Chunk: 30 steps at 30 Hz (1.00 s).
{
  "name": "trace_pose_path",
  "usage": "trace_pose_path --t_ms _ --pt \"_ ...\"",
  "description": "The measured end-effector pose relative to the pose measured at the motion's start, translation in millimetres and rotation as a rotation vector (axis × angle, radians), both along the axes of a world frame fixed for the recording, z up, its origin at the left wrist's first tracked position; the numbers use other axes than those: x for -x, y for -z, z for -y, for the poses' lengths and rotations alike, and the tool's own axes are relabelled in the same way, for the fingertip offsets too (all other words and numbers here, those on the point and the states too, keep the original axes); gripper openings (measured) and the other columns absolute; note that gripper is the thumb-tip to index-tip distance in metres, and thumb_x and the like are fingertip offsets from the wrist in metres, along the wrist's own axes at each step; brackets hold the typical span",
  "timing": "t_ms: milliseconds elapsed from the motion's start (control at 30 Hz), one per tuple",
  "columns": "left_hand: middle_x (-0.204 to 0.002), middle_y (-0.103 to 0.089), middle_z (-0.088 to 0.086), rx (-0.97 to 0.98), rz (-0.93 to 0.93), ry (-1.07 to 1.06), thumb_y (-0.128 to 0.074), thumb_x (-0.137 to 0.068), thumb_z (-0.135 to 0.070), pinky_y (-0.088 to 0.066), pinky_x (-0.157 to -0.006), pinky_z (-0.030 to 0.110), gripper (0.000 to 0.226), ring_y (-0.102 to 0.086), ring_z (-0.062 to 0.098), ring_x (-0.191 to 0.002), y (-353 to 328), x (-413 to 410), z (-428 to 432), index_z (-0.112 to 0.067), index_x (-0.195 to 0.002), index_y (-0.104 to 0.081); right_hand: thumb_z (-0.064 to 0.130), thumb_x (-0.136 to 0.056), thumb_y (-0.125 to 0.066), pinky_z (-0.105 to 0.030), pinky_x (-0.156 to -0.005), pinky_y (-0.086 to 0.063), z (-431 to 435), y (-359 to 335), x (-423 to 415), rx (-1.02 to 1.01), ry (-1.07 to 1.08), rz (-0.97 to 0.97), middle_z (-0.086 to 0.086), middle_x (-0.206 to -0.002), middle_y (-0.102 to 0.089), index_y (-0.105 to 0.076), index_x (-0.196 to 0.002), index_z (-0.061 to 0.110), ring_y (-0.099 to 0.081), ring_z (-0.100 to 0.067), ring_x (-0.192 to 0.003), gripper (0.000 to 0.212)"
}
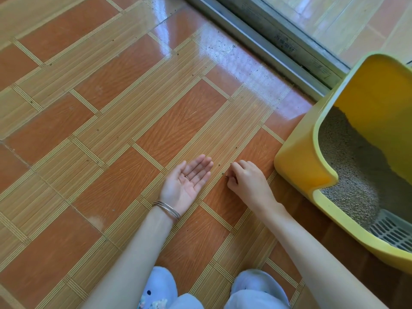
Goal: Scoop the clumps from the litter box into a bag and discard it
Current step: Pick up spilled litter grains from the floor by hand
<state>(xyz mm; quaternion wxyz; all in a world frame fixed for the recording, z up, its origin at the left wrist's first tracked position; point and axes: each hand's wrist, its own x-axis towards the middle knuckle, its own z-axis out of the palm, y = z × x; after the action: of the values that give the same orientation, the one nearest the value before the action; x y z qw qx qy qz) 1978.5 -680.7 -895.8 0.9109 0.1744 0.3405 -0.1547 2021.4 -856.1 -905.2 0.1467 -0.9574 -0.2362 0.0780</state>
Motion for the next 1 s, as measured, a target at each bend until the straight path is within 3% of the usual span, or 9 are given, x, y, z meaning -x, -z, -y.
trace_pose_path --t_ms 100,267,400,667,800,1000 --pt "-0.117 -0.064 0.018 -0.005 -0.010 0.008 -0.035 -0.098 -0.024 -0.048 -0.094 0.036 0.041 -0.061 0.028 -0.110 1 0 2 0.003 -0.109 -0.065 0.004 -0.075 -0.065 -0.033 -0.061 -0.050 2 -7 2 -0.052 0.005 -0.028 -0.002 -0.073 -0.057 -0.060 -0.076 0.009 -0.050 -0.018 -0.065 0.008" --pt "-0.118 -0.063 0.018 -0.012 -0.044 0.077 -0.033 -0.098 -0.023 -0.047 -0.097 0.035 0.040 -0.060 0.026 -0.111 -1 2 16 0.002 -0.116 -0.058 0.006 -0.080 -0.067 -0.018 -0.069 -0.049 -7 -39 16 -0.457 0.134 -0.134 0.004 -0.080 -0.061 -0.065 -0.084 0.010 -0.058 -0.007 -0.074 0.006" --pt "-0.117 -0.063 0.017 -0.009 -0.051 0.118 -0.032 -0.098 -0.024 -0.052 -0.089 0.030 0.040 -0.062 0.023 -0.107 -5 -1 28 0.000 -0.116 -0.059 0.006 -0.081 -0.069 -0.014 -0.076 -0.049 -3 -45 26 -0.535 0.117 -0.165 0.006 -0.090 -0.067 -0.071 -0.092 0.011 -0.061 -0.002 -0.084 0.011" --pt "-0.116 -0.063 0.020 0.064 -0.031 -0.001 -0.041 -0.091 -0.019 -0.050 -0.091 0.038 0.038 -0.061 0.029 -0.109 -5 -1 13 0.006 -0.110 -0.062 0.009 -0.084 -0.066 -0.017 -0.077 -0.051 45 -8 22 -0.360 0.457 -0.103 0.001 -0.093 -0.065 -0.069 -0.097 0.012 -0.060 -0.005 -0.084 0.014" --pt "-0.114 -0.064 0.020 0.056 -0.021 -0.003 -0.039 -0.093 -0.020 -0.050 -0.090 0.039 0.038 -0.062 0.029 -0.107 -5 3 10 0.005 -0.104 -0.066 0.012 -0.086 -0.065 -0.006 -0.073 -0.044 48 3 26 -0.362 0.578 -0.120 0.001 -0.094 -0.062 -0.068 -0.098 0.013 -0.057 -0.001 -0.080 0.013" --pt "-0.115 -0.064 0.019 0.040 -0.007 0.022 -0.040 -0.091 -0.021 -0.050 -0.091 0.037 0.037 -0.062 0.028 -0.108 -5 5 11 0.003 -0.105 -0.066 0.013 -0.086 -0.065 -0.018 -0.077 -0.048 47 4 22 -0.396 0.613 -0.110 0.000 -0.091 -0.065 -0.069 -0.095 0.014 -0.059 -0.006 -0.081 0.011"
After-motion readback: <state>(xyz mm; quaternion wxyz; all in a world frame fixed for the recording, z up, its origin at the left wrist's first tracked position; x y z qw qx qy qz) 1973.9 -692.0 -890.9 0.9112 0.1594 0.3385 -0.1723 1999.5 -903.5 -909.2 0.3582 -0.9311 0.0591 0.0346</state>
